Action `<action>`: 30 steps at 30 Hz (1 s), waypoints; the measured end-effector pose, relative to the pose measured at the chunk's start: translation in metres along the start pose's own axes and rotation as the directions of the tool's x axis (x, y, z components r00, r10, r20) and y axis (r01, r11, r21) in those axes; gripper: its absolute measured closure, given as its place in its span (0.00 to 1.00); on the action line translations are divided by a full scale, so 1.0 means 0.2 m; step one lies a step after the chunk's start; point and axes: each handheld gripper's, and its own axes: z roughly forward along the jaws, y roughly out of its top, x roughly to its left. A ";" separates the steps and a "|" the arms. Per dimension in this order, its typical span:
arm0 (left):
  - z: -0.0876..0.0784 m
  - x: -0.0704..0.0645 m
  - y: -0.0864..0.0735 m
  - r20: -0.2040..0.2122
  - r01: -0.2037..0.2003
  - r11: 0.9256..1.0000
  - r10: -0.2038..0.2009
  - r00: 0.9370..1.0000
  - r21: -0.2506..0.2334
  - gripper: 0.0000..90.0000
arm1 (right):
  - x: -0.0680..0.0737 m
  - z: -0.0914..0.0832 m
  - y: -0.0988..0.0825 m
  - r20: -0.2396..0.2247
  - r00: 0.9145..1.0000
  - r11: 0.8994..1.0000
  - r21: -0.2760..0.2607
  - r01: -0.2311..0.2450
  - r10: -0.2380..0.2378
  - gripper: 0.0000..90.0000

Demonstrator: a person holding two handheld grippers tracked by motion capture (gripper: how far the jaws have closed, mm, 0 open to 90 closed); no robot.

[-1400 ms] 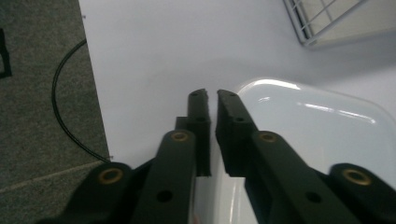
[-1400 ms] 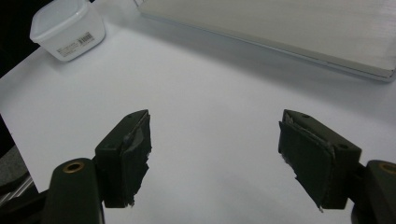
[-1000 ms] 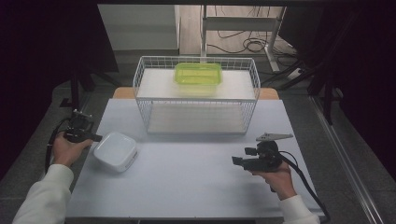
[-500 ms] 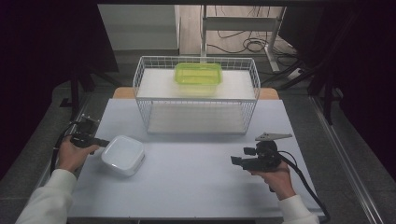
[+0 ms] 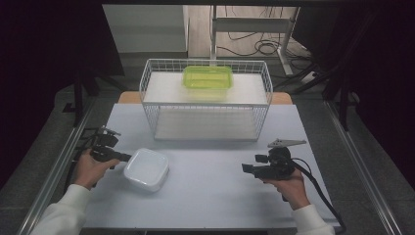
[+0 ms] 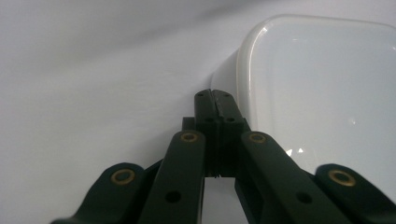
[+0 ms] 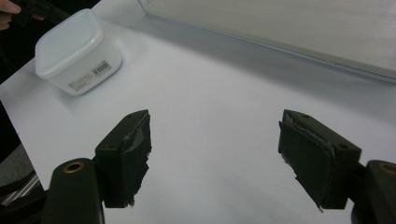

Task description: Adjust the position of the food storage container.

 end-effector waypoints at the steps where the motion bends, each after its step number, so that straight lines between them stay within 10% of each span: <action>1: 0.01 -0.02 0.00 0.007 -0.002 1.000 0.002 1.000 -0.001 1.00 | 0.00 0.00 0.00 0.001 1.000 1.000 0.001 0.000 0.000 0.28; 30: 0.12 -0.36 -0.04 0.098 -0.083 0.996 0.082 0.992 0.012 0.99 | 0.00 0.01 0.00 0.002 1.000 1.000 0.017 -0.001 0.001 0.28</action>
